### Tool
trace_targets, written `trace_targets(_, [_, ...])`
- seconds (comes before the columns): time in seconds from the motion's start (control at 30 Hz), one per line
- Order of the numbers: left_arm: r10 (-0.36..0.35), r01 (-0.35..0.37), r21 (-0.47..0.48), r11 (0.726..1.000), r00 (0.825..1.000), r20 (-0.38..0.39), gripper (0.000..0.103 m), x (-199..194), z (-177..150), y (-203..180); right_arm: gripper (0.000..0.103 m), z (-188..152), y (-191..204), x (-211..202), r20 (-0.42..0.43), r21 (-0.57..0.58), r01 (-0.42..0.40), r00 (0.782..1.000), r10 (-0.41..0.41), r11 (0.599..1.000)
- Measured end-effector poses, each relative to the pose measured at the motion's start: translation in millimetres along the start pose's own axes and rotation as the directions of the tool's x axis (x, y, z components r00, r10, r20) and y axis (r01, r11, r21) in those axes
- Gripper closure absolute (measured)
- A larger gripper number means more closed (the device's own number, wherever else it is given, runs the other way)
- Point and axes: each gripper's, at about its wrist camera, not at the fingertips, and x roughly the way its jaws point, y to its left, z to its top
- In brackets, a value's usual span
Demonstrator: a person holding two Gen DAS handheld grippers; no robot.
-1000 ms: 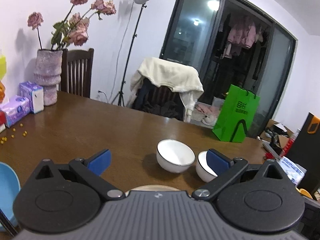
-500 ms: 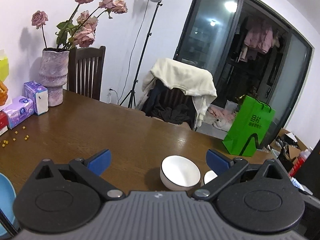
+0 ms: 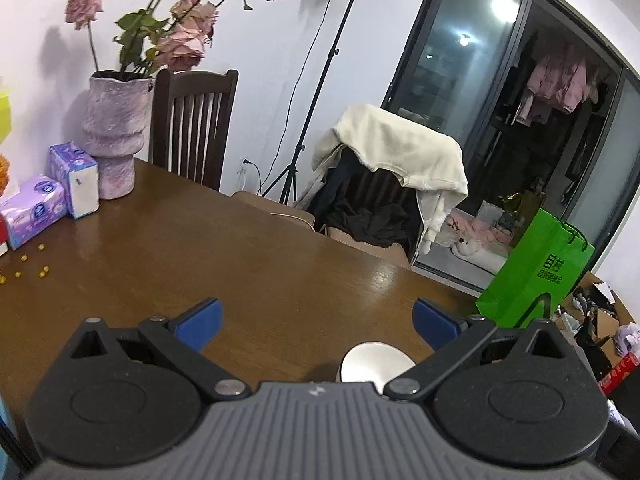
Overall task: Organize plates and bowls
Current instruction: 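Withdraw both open tools and move them toward the two white bowls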
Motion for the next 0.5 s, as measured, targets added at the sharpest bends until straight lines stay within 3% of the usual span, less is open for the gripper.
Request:
trace_targets(0.1, [-0.009,0.01,0.023,1.0,1.0,-0.009,0.0,22,1,0,0.0,-2,0,15,-0.022,-0.018,0.015,1.0,-0.015,1.0])
trace_targets(0.27, [0.026,-0.026,0.005,1.0,0.994,-0.108,0.0,59,7,16,0.0,-5,4,37,-0.048,-0.039,0.047,0.998,-0.048,0.998])
trace_targets(0.5, [0.037,-0.033,0.031,0.999,0.992,-0.12,0.0,70,9,22,0.0,-13,6,58,-0.099,-0.029,0.071,0.992,-0.074,0.997])
